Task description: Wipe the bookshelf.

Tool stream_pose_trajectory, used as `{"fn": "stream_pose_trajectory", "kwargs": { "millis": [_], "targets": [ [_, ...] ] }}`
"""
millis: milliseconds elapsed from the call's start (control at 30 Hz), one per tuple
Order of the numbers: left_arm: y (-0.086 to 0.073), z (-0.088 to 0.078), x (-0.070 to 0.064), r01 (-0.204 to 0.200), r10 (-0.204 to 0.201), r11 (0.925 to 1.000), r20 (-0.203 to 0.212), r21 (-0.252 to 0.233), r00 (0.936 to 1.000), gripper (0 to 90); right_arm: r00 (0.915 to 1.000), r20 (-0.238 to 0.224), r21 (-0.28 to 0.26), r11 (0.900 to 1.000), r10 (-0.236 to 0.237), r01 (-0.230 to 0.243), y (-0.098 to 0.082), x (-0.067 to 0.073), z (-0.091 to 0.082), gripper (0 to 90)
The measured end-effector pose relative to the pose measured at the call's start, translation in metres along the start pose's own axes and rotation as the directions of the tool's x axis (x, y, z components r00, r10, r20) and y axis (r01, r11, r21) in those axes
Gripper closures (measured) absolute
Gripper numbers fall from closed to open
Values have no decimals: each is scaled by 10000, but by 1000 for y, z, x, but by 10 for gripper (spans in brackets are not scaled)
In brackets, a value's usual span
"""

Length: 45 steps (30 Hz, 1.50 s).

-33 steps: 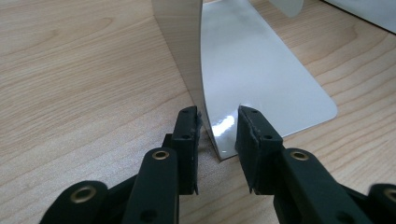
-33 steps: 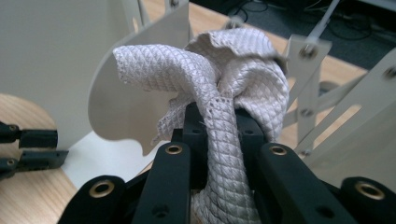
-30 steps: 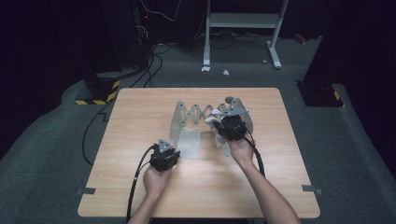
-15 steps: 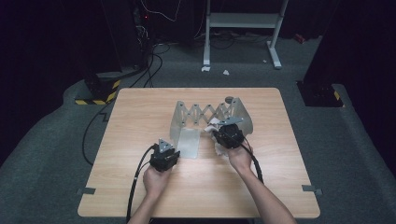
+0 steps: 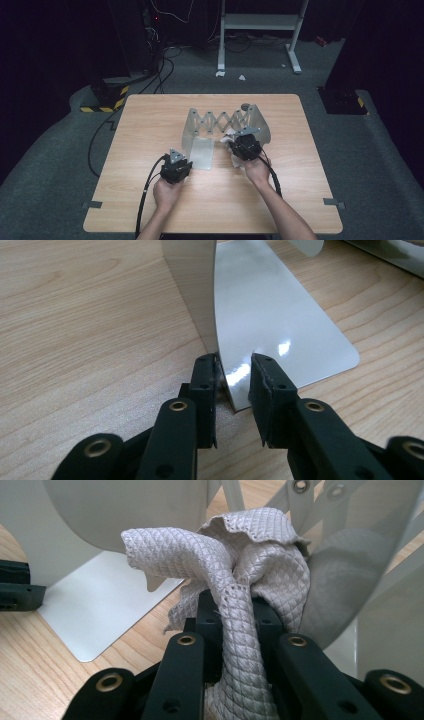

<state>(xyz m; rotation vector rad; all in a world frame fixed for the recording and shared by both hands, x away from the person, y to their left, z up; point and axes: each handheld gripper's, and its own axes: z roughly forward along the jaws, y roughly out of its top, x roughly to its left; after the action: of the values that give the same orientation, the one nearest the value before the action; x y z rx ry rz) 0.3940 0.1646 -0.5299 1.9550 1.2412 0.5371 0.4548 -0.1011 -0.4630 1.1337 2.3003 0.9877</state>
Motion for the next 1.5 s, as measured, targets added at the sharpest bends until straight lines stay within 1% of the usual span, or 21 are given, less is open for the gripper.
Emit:
{"fn": "stream_pose_trajectory", "kwargs": {
  "millis": [133, 267, 433, 533, 667, 933, 1033, 1133, 1267, 1500],
  "targets": [
    [0, 0, 1, 111, -111, 9999, 35, -10, 9999, 743, 10000, -41, -217, 9998, 48, -49, 5, -1, -7, 797],
    [0, 0, 2, 200, -200, 9998, 23, -13, 9998, 764, 10000, -9, -507, 9987, -1, 1, 14, -2, -16, 797],
    [0, 0, 3, 316, -316, 9995, -19, -31, 9995, 794, 9999, 52, -722, 9973, -106, 109, 23, -3, -23, 797],
    [0, 0, 3, 335, -336, 9994, -113, -37, 9994, 820, 9999, 54, -767, 9969, -142, 146, 28, -3, -25, 797],
    [0, 0, 3, 357, -357, 9994, -97, -30, 9993, 824, 9999, 83, -866, 9961, -133, 140, 35, -5, -28, 797],
    [0, 0, 3, 412, -413, 9991, -65, -31, 9991, 829, 9993, 202, -1066, 9937, -313, 333, 50, -4, -34, 798],
    [0, 0, 4, 540, -540, 9985, -36, -35, 9985, 831, 9992, 216, -1119, 9930, -348, 370, 55, -3, -34, 798],
    [0, 0, 4, 562, -562, 9984, -24, -47, 9984, 834, 9989, 217, -1138, 9925, -419, 441, 58, 0, -32, 798],
    [0, 0, 5, 612, -611, 9981, 23, -39, 9981, 835, 9992, 193, -929, 9950, -345, 361, 57, 2, -24, 798],
    [0, 0, 6, 615, -615, 9981, 64, -19, 9981, 836, 9994, 178, -784, 9965, -286, 299, 56, 4, -14, 798]
  ]
}}
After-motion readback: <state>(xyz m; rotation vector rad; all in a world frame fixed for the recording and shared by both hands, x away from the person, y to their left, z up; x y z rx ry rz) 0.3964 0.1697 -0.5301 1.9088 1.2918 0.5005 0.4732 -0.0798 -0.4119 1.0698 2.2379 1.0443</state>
